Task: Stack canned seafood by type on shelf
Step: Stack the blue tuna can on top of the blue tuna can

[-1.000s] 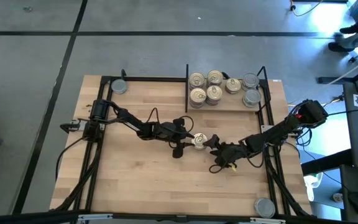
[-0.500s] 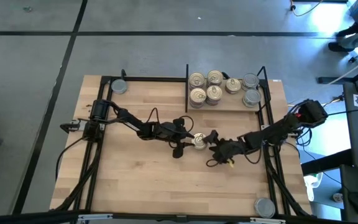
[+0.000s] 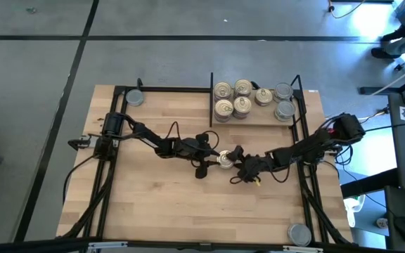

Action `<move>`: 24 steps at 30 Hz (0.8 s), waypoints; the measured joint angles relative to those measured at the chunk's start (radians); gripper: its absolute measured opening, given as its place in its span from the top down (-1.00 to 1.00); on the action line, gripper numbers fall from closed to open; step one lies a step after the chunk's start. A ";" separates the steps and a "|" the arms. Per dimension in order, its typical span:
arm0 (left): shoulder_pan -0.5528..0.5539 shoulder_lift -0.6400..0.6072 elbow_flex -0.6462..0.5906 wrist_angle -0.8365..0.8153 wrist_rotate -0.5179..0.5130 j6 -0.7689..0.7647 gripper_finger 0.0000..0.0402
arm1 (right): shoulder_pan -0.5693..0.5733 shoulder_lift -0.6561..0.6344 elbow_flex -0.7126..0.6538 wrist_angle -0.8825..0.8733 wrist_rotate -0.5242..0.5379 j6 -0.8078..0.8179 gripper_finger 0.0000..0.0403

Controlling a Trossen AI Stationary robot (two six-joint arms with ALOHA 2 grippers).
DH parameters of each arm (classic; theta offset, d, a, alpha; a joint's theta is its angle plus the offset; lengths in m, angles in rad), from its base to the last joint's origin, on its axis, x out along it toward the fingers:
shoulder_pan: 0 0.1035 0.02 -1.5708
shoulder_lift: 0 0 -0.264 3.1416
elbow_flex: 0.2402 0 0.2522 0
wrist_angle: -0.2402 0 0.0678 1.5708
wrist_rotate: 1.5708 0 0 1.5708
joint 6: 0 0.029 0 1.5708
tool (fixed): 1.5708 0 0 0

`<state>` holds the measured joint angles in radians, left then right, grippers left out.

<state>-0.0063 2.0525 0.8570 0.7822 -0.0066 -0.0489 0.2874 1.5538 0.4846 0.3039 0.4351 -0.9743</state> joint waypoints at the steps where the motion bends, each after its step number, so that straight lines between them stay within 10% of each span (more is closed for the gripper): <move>1: 0.000 0.000 0.000 0.003 0.000 0.000 0.12 | 0.001 0.015 0.000 0.024 0.011 -0.020 -0.82; 11: 0.000 0.001 0.000 0.011 0.001 0.003 0.12 | 0.000 0.061 0.019 0.092 0.042 -0.054 -0.75; 24: 0.002 -0.002 -0.001 0.017 -0.008 0.014 0.12 | 0.014 0.059 0.025 0.101 0.066 -0.031 0.03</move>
<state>-0.0048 2.0505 0.8561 0.7993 -0.0144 -0.0351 0.3019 1.6131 0.5098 0.4053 0.5015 -1.0051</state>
